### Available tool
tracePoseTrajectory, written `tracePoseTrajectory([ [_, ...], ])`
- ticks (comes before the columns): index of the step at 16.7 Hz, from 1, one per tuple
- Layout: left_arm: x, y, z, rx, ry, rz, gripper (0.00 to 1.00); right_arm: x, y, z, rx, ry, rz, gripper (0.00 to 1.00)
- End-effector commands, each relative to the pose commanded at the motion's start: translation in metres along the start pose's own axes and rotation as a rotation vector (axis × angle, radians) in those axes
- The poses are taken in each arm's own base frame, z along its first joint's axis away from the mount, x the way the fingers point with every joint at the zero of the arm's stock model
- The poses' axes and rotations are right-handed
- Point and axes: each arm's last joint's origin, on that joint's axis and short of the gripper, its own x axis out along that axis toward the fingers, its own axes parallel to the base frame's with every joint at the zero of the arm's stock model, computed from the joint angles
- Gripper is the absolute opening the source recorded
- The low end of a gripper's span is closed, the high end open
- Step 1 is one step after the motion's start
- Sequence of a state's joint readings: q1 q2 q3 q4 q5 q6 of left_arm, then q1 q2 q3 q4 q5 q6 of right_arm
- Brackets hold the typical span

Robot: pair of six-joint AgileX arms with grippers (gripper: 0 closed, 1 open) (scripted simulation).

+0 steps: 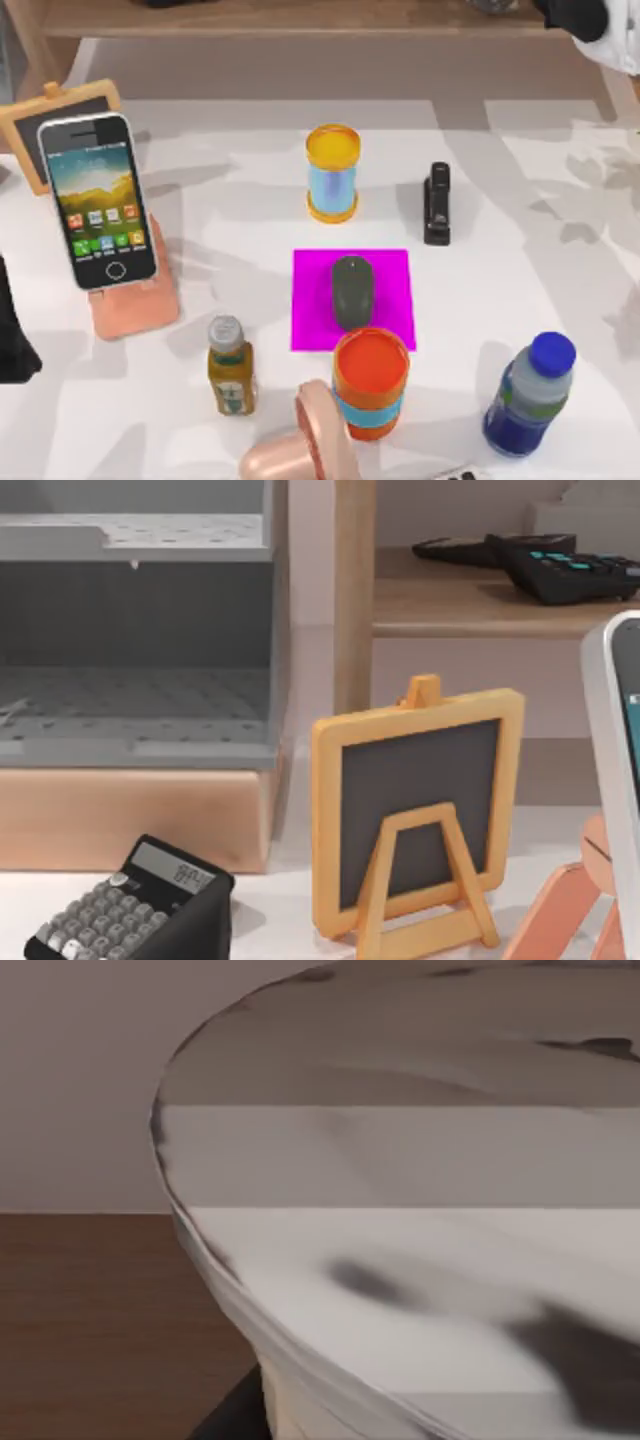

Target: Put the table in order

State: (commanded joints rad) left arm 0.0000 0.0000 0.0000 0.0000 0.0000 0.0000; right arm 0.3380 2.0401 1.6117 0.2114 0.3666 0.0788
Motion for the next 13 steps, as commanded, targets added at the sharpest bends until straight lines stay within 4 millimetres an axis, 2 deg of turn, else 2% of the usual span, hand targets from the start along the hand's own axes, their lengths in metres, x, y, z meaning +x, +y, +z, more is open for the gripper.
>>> tracePoseTrajectory([
  [9, 0.0, 0.0, 0.0, 0.0, 0.0, 0.0, 1.0, 0.0, 0.0, 0.0, 0.0, 0.0, 0.0, 0.98],
  [13, 0.0, 0.0, 0.0, 0.0, 0.0, 0.0, 1.0, 0.0, 0.0, 0.0, 0.0, 0.0, 0.0, 1.0],
])
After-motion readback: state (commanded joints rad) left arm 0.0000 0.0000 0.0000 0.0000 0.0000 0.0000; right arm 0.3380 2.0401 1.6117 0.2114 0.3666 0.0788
